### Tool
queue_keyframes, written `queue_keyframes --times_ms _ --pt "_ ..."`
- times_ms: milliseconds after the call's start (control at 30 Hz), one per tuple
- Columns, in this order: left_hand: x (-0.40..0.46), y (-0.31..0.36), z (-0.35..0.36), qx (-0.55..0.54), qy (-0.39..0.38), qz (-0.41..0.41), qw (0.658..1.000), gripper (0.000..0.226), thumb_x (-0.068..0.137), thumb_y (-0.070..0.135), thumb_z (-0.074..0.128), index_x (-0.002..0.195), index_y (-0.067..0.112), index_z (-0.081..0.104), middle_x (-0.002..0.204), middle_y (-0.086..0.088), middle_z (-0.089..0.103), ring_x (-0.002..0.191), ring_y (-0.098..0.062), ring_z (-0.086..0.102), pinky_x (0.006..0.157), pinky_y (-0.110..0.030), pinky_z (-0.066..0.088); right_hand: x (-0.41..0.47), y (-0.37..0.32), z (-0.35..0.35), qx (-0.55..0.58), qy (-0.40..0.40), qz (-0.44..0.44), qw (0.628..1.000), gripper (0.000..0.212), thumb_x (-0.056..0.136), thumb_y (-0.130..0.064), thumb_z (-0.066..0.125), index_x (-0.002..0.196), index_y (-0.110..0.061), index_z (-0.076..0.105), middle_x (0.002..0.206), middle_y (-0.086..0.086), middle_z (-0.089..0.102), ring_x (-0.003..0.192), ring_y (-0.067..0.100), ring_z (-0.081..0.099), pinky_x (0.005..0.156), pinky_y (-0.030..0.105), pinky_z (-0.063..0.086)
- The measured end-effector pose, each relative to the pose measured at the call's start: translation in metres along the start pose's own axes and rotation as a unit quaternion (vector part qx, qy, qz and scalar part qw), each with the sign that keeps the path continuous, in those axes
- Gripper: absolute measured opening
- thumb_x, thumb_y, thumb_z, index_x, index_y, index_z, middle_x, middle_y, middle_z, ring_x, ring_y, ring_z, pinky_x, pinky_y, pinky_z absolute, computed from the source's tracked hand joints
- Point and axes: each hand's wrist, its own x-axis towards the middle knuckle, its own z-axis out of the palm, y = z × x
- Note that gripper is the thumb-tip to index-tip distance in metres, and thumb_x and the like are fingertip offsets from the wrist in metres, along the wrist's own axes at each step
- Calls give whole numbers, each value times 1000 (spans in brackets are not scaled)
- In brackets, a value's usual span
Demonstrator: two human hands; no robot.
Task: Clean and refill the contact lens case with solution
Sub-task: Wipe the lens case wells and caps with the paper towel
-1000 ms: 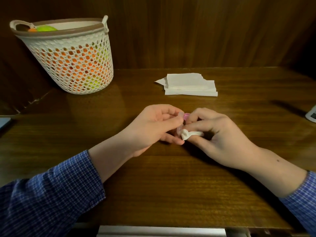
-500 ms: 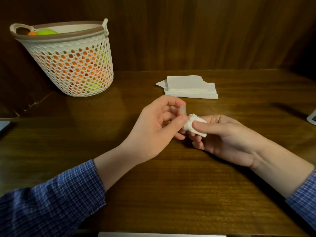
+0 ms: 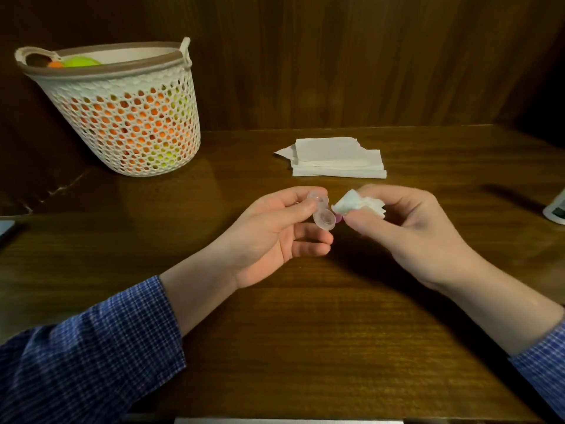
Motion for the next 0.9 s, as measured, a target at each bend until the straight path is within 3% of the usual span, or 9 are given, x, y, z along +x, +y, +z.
queue_keyframes --times_ms 100,233,367,533,633,733,800,900 --pt "0 -1 0 10 7 1 1000 49 98 21 58 144 4 49 89 -5 72 72 -13 69 61 -22 58 -3 1 6 -108 0 -71 992 17 92 -23 70 107 -24 79 96 -4 73 92 21 67 79 24 53" --pt "0 -4 2 34 40 15 998 47 94 19 62 138 3 54 88 -5 74 69 -13 69 60 -21 57 -5 3 13 -155 -2 -76 985 17 91 -18 72 105 -22 81 92 -1 69 88 21 64 73 26 52" --pt "0 -8 2 82 66 49 993 24 102 10 58 125 3 62 89 -6 74 70 -16 70 62 -22 58 -1 2 12 -84 -29 0 996 15 89 -22 73 99 -18 83 92 -1 73 89 20 67 79 27 53" --pt "0 -12 2 146 101 88 980 18 102 8 60 119 9 65 88 -6 74 69 -17 72 63 -23 59 1 3 12 -5 -66 73 995 16 92 -29 71 95 -18 82 88 1 73 80 15 63 73 27 50" --pt "1 -13 2 134 90 80 984 20 103 9 59 121 8 64 88 -5 72 70 -17 71 63 -24 58 3 1 7 79 -86 146 982 23 84 -38 73 90 -17 82 79 6 68 73 16 55 67 28 49" --pt "2 -10 3 78 56 59 994 27 98 16 61 123 7 64 90 -7 72 72 -15 69 63 -24 58 10 -2 5 180 -111 208 955 15 88 -29 75 88 -15 79 77 7 63 70 14 55 64 23 50" --pt "4 -8 4 49 55 41 996 39 94 21 63 130 7 61 91 -9 72 74 -15 69 63 -24 58 14 -2 2 227 -98 223 943 14 89 -28 72 88 -15 78 77 5 65 70 13 57 64 24 50" --pt "5 -6 1 32 67 35 997 36 101 16 58 136 7 57 89 -8 73 73 -15 70 62 -23 58 14 -1 -4 217 -48 199 955 14 87 -27 74 87 -13 79 81 5 71 74 12 65 65 25 54"
